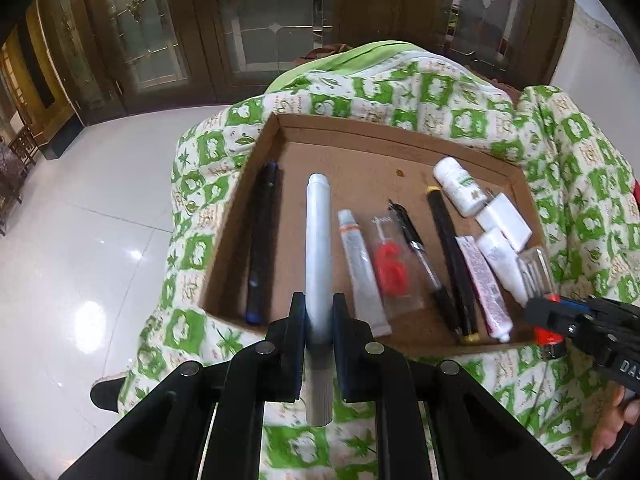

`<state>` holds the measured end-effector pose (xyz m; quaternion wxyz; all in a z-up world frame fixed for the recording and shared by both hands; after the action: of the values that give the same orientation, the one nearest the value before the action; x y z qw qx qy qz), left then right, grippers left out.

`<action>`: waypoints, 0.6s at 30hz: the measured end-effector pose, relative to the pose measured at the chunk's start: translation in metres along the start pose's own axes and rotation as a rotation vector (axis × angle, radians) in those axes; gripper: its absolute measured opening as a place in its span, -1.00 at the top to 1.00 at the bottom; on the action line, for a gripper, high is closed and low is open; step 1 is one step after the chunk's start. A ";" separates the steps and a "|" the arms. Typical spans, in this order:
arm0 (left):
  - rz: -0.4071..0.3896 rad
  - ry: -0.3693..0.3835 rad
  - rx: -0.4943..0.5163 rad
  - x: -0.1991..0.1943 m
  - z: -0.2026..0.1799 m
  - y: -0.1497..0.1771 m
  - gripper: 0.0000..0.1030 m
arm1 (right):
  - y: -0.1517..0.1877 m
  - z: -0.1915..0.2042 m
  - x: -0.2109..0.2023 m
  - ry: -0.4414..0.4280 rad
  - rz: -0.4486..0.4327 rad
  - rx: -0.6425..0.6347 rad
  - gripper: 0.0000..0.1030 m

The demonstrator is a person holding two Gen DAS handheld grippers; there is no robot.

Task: Organize rigid objects
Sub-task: 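Release the white marker in the tray with the left tool while the right tool releases the lighter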

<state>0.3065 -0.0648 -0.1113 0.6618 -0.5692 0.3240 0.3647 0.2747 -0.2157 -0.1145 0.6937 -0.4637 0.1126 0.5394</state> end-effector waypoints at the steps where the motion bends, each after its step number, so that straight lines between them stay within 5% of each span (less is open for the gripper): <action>1: 0.002 -0.002 -0.005 0.003 0.002 -0.003 0.77 | -0.001 0.000 0.001 0.000 -0.001 0.000 0.80; 18: 0.067 -0.003 -0.012 0.064 0.011 -0.027 0.77 | -0.028 0.003 0.029 0.006 0.030 -0.037 0.80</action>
<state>0.3628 -0.0485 -0.1495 0.6462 -0.5616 0.3394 0.3896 0.3090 -0.1943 -0.1173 0.6766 -0.4763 0.1115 0.5504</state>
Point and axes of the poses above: each gripper's, at about its wrist camera, not at the fingertips, and x roughly the way its jaws point, z to its left, y to its underside, the point moved 10 cm from there along x, roughly the way its jaws point, and after that the axes turned 11 degrees about -y, right-handed, at the moved point
